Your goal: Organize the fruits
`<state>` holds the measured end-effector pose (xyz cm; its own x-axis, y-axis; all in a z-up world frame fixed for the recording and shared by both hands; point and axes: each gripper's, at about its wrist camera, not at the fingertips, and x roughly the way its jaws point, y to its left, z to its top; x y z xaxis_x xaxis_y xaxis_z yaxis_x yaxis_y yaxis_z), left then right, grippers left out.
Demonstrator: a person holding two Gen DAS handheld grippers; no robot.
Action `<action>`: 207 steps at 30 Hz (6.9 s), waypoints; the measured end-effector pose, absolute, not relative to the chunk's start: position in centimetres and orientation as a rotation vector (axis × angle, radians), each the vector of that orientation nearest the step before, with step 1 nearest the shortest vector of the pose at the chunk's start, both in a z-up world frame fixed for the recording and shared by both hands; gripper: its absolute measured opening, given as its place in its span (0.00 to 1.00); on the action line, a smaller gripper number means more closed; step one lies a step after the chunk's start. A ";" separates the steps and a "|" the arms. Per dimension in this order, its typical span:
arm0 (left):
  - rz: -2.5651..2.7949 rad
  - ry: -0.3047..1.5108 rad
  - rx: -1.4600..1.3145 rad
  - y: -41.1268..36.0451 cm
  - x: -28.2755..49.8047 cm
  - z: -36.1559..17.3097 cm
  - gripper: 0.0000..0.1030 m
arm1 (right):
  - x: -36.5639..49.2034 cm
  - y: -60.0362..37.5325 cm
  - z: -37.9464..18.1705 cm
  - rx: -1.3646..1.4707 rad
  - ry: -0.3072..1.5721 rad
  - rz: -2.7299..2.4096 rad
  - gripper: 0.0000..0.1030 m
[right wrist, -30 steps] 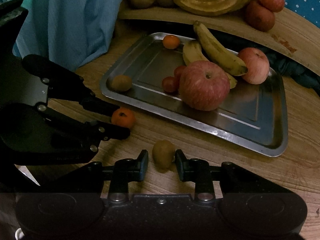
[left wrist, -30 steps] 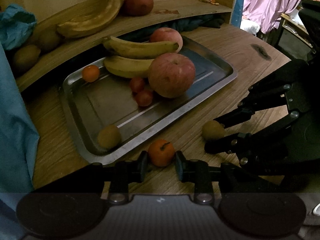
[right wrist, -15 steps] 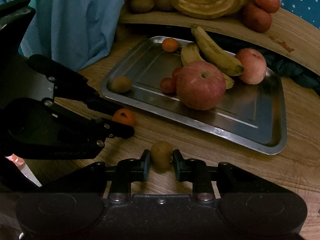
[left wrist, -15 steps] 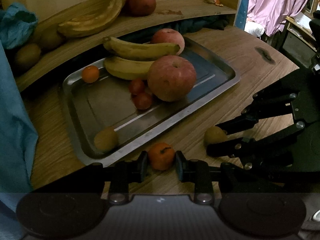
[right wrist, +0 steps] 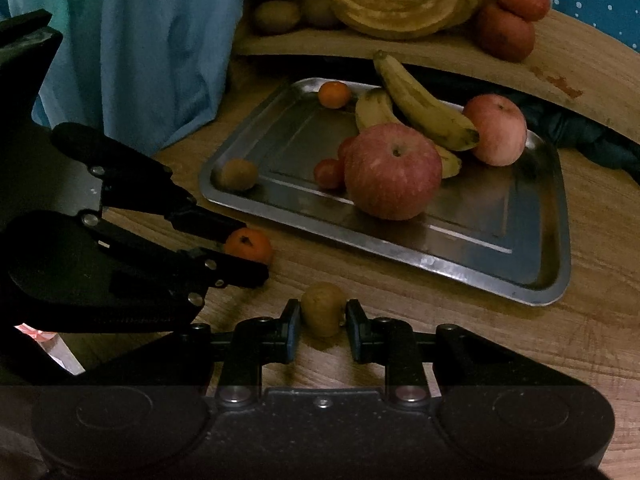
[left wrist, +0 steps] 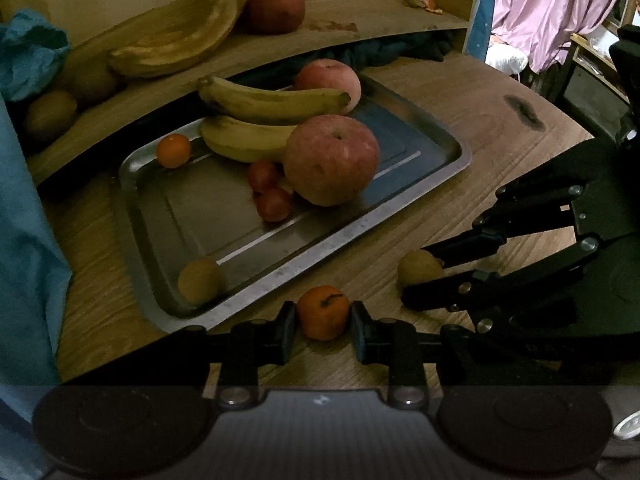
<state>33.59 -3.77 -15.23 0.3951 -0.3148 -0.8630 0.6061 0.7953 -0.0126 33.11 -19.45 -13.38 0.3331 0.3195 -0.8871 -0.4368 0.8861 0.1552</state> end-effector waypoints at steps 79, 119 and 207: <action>-0.328 0.952 0.081 1.9 48.4 -15.5 0.31 | 47.6 -11.8 -14.4 -0.289 1.031 0.635 0.25; -0.226 0.853 0.051 2.1 47.2 -12.8 0.92 | 45.0 -14.4 -11.8 -0.247 0.919 0.523 0.73; 0.168 0.759 0.003 -3.4 24.9 -7.0 1.00 | 27.4 -28.1 -3.5 0.007 0.735 0.392 0.99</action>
